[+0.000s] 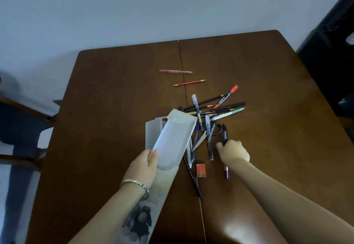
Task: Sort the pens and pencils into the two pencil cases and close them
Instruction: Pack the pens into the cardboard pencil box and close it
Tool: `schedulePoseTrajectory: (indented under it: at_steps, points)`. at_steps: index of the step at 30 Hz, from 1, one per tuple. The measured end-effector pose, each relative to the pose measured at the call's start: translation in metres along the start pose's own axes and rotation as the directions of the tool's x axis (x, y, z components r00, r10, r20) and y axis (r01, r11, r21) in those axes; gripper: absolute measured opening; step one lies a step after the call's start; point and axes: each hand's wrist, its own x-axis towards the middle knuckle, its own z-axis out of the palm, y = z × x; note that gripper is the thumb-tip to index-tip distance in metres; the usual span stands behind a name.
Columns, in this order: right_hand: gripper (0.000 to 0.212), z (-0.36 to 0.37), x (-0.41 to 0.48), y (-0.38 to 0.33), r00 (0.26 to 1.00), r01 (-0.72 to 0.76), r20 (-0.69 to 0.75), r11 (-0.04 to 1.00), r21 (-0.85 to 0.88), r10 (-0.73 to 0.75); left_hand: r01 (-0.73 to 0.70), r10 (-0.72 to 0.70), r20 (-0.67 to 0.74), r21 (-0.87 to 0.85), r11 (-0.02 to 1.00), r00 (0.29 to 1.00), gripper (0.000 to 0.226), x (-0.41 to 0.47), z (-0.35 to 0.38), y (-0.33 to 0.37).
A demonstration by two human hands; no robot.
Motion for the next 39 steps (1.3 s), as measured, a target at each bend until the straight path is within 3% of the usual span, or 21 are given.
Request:
schedulePoseTrajectory:
  at_steps: [2,4,6,7,11,13,15,17,19,21,24,29,33,36,39]
  points:
    - [0.028,-0.012,-0.013,-0.007,0.989,0.144,-0.072,0.944,0.297,-0.128,0.002,-0.003,0.019,0.014,1.0,1.0,0.038,-0.002,0.001,-0.002]
    - [0.031,-0.028,-0.039,-0.021,0.951,0.307,-0.215,0.788,0.534,-0.224,0.0,-0.001,0.044,0.032,0.999,0.999,0.041,-0.004,0.002,-0.003]
    - [0.027,-0.039,-0.066,-0.038,0.922,0.387,-0.277,0.662,0.642,-0.271,-0.019,0.014,0.06,0.072,0.997,0.998,0.043,-0.008,0.005,-0.004]
    - [0.023,-0.037,-0.076,-0.046,0.923,0.381,-0.232,0.641,0.666,-0.307,-0.03,0.026,0.057,0.084,0.996,0.998,0.043,-0.009,0.006,-0.002]
    - [0.021,-0.012,-0.104,-0.069,0.89,0.237,0.186,0.773,0.589,-0.415,-0.067,0.068,-0.037,0.028,0.997,0.997,0.035,-0.015,0.007,0.004]
    - [0.022,-0.004,-0.117,-0.077,0.839,0.252,0.276,0.785,0.566,-0.468,-0.087,0.087,-0.076,0.0,0.996,0.993,0.031,-0.017,0.004,0.003]
    - [0.035,-0.001,-0.124,-0.082,0.822,0.313,0.246,0.769,0.558,-0.514,-0.081,0.078,-0.11,-0.029,0.996,0.991,0.031,-0.017,0.0,-0.001]
    - [0.041,-0.003,-0.122,-0.079,0.844,0.418,0.075,0.74,0.527,-0.531,-0.034,0.024,-0.168,-0.054,0.998,0.986,0.034,-0.013,-0.005,-0.007]
    - [0.03,-0.003,-0.108,-0.068,0.861,0.487,-0.105,0.749,0.449,-0.498,0.036,-0.055,-0.227,-0.089,0.995,0.972,0.039,-0.008,-0.012,-0.016]
    - [0.02,0.004,-0.087,-0.052,0.903,0.426,-0.082,0.852,0.304,-0.422,0.073,-0.095,-0.263,-0.095,0.993,0.96,0.043,-0.003,-0.017,-0.026]
    - [0.024,0.027,-0.067,-0.037,0.942,0.326,0.094,0.945,-0.017,-0.323,0.098,-0.119,-0.262,-0.092,0.991,0.958,0.044,-0.002,-0.022,-0.038]
    - [0.036,0.05,-0.046,-0.047,0.967,0.256,0.034,0.959,-0.123,-0.254,0.112,-0.13,-0.227,-0.091,0.99,0.965,0.044,-0.007,-0.018,-0.045]
    - [0.037,0.057,-0.036,-0.06,0.978,0.205,0.039,0.977,-0.054,-0.203,0.122,-0.138,-0.222,-0.086,0.989,0.965,0.044,-0.006,-0.018,-0.048]
    - [0.058,0.055,-0.031,-0.062,0.993,0.071,0.078,0.982,0.174,-0.085,0.131,-0.147,-0.226,-0.085,0.988,0.963,0.044,-0.002,-0.019,-0.049]
    - [0.067,0.049,-0.029,-0.06,0.99,0.025,0.132,0.972,0.234,-0.057,0.135,-0.149,-0.229,-0.076,0.988,0.962,0.044,0.0,-0.019,-0.05]
